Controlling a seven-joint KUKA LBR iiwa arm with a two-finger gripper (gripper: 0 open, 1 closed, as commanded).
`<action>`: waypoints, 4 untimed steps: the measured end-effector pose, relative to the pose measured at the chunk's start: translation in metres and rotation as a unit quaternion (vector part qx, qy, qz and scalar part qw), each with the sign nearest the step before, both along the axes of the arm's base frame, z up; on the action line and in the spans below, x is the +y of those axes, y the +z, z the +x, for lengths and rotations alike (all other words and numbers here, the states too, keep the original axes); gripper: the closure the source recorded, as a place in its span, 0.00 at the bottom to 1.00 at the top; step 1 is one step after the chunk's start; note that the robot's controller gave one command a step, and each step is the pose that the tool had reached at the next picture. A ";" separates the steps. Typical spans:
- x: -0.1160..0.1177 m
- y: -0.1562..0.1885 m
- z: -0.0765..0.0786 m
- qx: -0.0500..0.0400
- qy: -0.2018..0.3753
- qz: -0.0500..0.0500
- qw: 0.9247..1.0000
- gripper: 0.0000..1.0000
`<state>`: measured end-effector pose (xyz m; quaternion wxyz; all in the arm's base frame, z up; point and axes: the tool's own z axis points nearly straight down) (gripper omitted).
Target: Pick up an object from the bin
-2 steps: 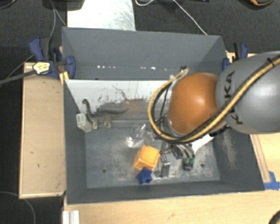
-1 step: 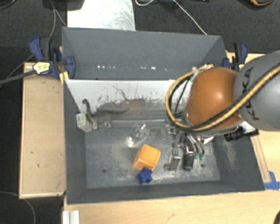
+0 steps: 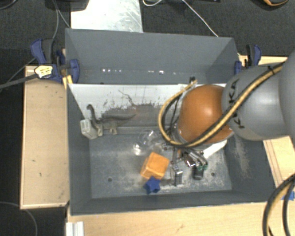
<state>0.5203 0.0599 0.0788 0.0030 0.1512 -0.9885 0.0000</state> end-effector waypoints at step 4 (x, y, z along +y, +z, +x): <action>0.038 -0.007 -0.011 -0.004 0.064 0.001 0.998 1.00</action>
Offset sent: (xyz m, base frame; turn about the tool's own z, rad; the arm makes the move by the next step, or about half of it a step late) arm -0.0082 0.0371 -0.0088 -0.1138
